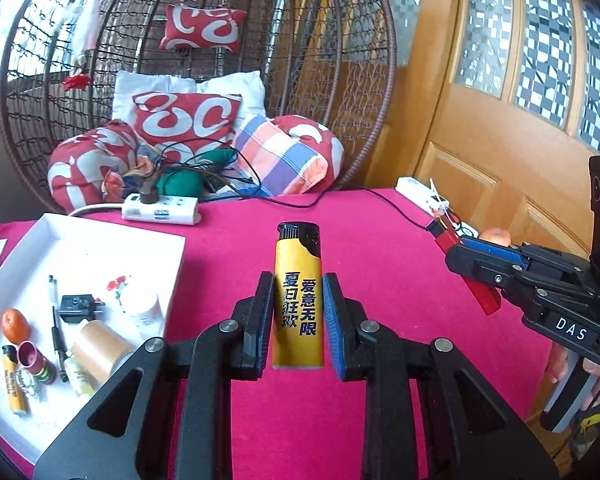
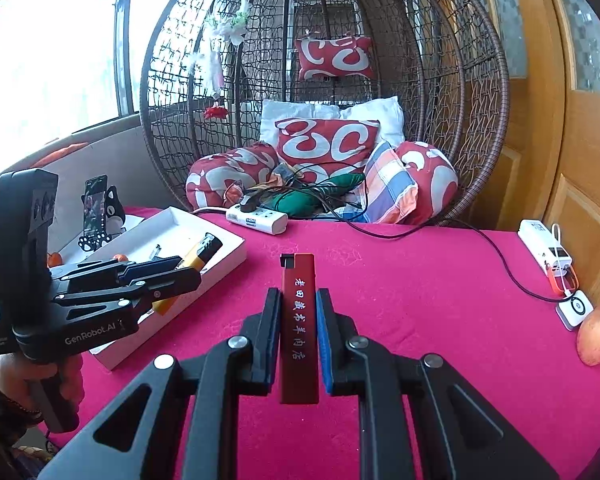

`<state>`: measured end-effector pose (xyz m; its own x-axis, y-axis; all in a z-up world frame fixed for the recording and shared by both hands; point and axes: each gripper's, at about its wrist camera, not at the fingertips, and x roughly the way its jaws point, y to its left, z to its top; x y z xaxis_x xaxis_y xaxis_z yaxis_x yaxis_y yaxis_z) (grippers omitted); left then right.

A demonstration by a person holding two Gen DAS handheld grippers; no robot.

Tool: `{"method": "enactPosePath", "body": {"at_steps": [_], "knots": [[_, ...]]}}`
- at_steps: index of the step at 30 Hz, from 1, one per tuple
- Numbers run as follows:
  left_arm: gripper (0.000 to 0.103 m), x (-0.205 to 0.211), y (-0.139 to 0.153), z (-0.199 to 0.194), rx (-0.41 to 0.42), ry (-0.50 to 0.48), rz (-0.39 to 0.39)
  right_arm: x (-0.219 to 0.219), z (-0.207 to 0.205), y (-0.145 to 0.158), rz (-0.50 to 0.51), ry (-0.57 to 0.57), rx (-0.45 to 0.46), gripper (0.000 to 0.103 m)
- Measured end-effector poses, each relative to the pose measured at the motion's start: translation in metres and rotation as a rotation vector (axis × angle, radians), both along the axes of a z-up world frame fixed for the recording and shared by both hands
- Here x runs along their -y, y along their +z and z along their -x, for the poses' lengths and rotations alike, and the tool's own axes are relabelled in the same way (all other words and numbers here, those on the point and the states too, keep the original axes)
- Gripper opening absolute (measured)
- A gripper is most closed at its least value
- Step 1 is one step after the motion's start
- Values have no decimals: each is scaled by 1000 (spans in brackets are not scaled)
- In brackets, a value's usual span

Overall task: Organize rigid objects
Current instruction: 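Carry the yellow and red lighters over the white tray with both grippers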

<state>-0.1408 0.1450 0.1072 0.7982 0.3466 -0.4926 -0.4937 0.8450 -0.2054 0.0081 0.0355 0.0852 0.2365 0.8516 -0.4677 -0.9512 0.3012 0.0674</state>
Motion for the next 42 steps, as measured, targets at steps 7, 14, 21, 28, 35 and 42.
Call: {"method": "enactPosePath", "body": {"at_steps": [7,14,21,28,35,42], "knots": [[23,-16,2,22,16,59,14,-22,10,8,5,39,4,15],[23,-36,-2,48,18,127,42,-50,24,9,20,90,-9,15],[23,-57,-1,77,13,222,32,-69,39,14,22,124,-3,15],[23,-75,-3,103,11,301,36,-87,52,17,27,162,-3,15],[23,-87,-7,123,-6,371,18,-111,66,17,45,220,-14,15],[23,-101,-15,140,-15,415,38,-137,81,17,70,259,-9,15]]}}
